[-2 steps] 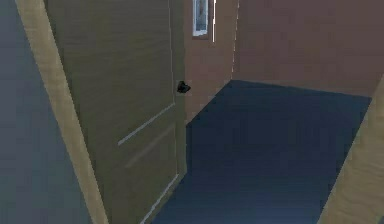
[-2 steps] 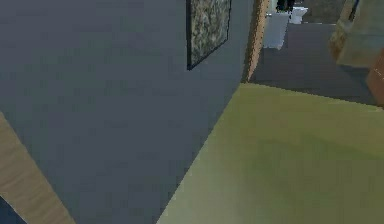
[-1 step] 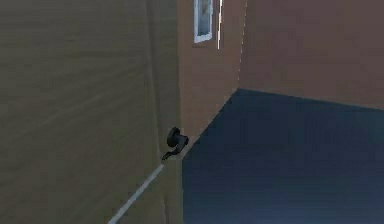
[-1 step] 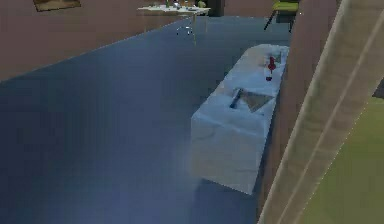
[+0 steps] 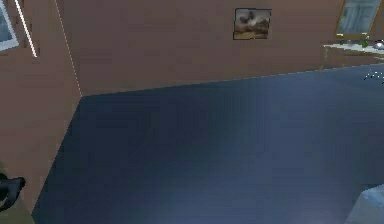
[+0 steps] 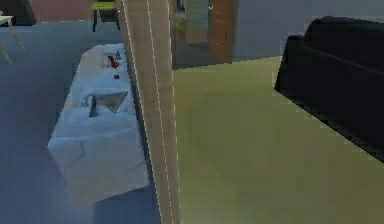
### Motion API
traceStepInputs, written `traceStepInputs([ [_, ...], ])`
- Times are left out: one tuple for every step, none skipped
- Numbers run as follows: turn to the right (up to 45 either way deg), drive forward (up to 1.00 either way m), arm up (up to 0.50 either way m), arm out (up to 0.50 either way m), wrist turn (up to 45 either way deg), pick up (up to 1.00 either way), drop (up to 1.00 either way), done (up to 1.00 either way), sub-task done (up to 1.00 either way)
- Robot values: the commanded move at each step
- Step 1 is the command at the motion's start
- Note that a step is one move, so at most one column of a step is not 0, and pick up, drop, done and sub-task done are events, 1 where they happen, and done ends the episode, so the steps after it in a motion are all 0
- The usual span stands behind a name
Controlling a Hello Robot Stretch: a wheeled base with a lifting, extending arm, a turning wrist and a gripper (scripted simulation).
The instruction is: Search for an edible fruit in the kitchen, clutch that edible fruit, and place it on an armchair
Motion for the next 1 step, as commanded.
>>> traceStepInputs([
  [27.0,0.00,0.00,0.00,0.0,0.00,0.00,0.00,0.00],
])
